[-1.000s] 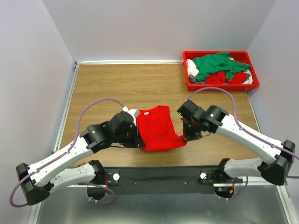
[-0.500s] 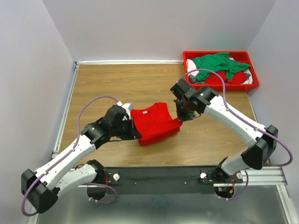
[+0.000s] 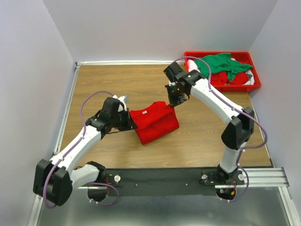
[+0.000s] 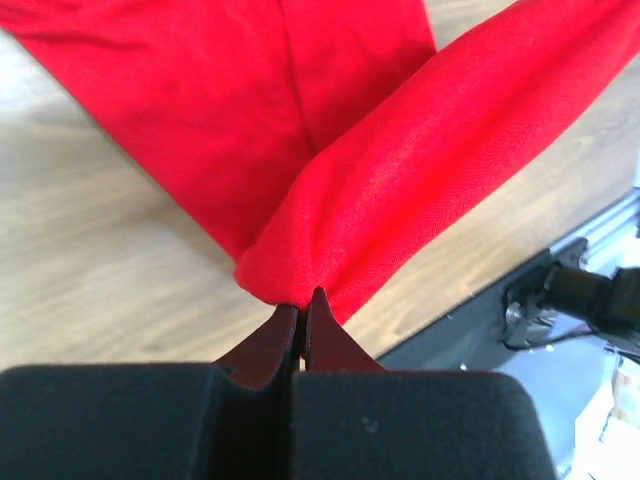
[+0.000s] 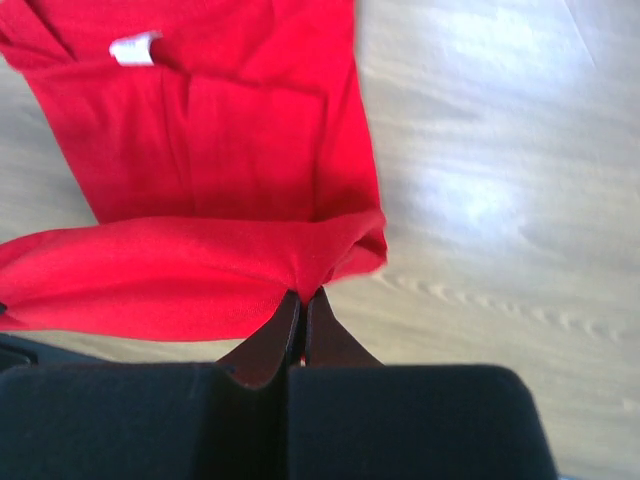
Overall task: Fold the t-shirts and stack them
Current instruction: Fold the tshirt
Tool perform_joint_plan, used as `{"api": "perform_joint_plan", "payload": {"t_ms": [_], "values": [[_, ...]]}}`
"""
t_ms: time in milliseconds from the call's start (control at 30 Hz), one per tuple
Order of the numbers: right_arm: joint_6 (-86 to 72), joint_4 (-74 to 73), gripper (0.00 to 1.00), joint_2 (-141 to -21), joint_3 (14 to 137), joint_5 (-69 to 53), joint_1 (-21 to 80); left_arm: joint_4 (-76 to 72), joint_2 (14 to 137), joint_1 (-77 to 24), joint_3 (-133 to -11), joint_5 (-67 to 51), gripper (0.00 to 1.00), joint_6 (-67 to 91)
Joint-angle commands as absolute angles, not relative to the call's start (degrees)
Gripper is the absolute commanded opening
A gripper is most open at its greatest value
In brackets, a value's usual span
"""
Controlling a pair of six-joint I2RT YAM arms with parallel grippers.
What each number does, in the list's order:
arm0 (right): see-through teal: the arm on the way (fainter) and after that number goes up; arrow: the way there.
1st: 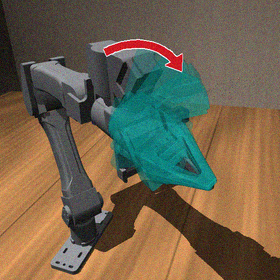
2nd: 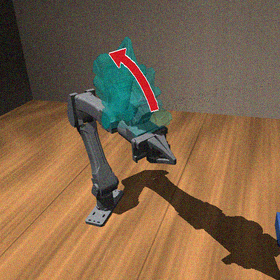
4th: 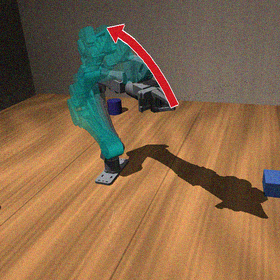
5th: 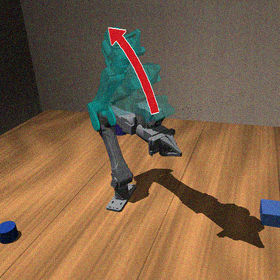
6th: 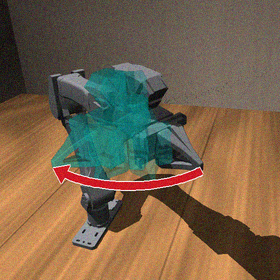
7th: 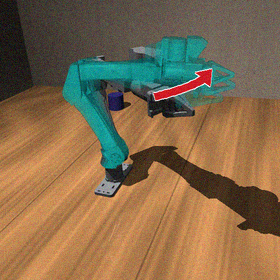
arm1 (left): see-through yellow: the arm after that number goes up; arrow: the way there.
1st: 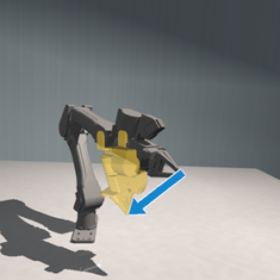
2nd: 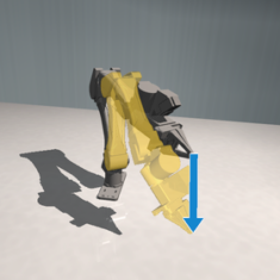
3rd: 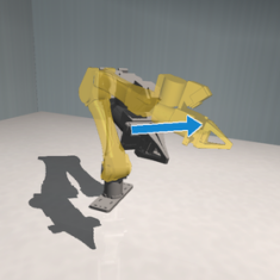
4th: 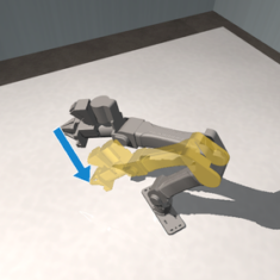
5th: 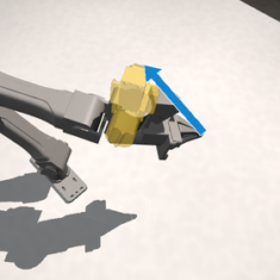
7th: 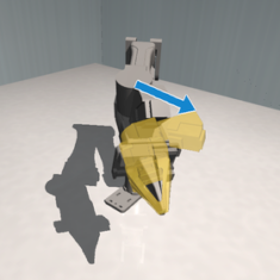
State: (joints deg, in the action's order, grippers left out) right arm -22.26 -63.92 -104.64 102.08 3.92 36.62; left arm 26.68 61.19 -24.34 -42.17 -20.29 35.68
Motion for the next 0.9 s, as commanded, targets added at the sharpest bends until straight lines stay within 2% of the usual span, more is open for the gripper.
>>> {"api": "perform_joint_plan", "payload": {"t_ms": [0, 200, 467, 800, 867], "values": [[-18.7, -61.8, 0.01, -109.8, 106.3, 4.1, 35.4, 25.0, 63.8, -20.7, -42.0, -22.7, 0.00, 30.6], [-18.6, -57.7, 0.01, -116.9, 108.7, 3.3, 34.7, 21.0, 70.3, -14.4, -42.2, -22.1, 0.00, 26.5], [-18.7, -52.9, 0.01, -122.5, 110.0, 3.3, 33.3, 13.5, 79.1, -12.6, -43.2, -22.0, 0.00, 24.0], [-19.7, -46.6, 0.01, -123.0, 105.7, 3.1, 32.1, 9.7, 84.6, -12.5, -44.7, -17.9, 0.00, 24.0], [-19.7, -45.9, 0.01, -122.9, 105.5, 2.9, 32.1, 9.4, 83.9, -12.5, -45.0, -16.9, 0.05, 24.3]]}}
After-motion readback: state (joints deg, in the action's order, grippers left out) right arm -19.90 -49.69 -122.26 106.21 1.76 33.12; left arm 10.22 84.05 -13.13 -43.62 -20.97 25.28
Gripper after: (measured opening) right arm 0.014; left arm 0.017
